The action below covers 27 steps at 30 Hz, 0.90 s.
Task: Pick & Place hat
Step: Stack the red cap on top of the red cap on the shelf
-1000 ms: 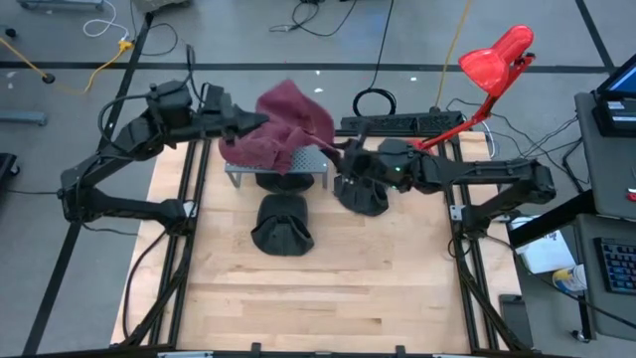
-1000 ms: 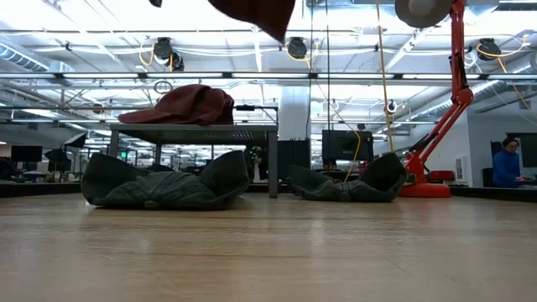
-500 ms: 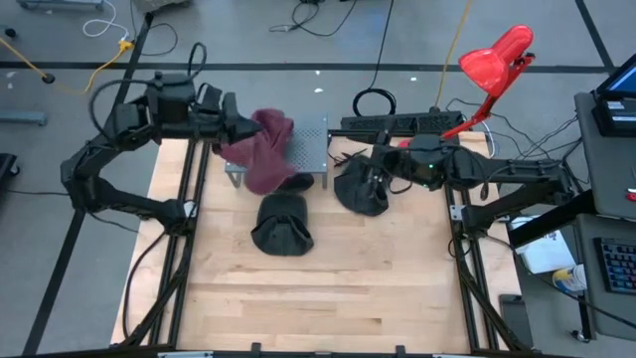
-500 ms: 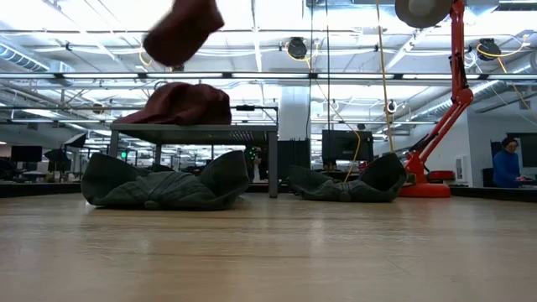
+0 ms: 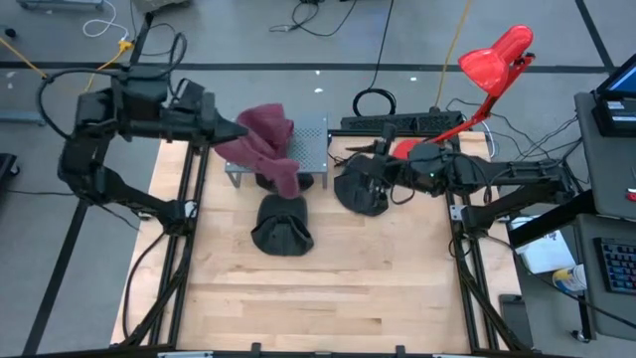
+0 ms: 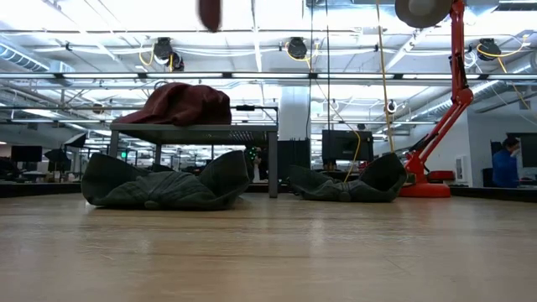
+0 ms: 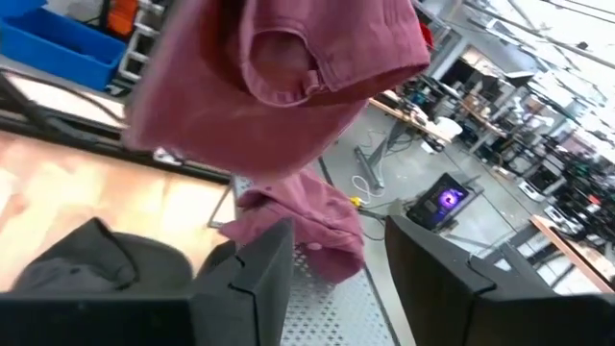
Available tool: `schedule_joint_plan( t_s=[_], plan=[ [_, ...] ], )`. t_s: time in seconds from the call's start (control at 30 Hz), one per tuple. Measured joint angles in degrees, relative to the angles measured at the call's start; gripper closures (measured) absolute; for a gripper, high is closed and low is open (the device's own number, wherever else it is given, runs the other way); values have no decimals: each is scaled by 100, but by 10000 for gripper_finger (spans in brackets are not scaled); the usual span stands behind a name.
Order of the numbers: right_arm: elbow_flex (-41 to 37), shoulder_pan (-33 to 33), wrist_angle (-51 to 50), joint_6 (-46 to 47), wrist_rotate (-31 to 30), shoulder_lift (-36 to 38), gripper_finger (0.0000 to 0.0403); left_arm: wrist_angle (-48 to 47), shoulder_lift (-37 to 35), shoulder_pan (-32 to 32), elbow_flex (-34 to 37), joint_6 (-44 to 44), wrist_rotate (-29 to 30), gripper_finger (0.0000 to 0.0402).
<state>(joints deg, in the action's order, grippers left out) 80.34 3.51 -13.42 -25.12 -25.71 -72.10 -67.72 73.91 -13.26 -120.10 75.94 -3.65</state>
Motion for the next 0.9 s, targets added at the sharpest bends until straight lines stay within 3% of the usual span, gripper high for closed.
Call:
schedule_joint_plan(
  t_s=[0.2, 0.53, 0.67, 0.9],
  plan=[
    [0, 257, -121, -2, 4, 0, 243, -756, 2, -115, -342, -286, 668, 375],
    [-2, 336, -199, 10, 22, 0, 243, -1826, 189, -980, -349, -536, 923, 375],
    [-2, 292, -193, -137, 24, 0, 241, -2045, 430, -1303, -342, -549, 633, 375],
    [-126, 205, -189, -131, 22, 0, 245, -1719, 613, -1931, -348, -796, -372, 375]
  ],
)
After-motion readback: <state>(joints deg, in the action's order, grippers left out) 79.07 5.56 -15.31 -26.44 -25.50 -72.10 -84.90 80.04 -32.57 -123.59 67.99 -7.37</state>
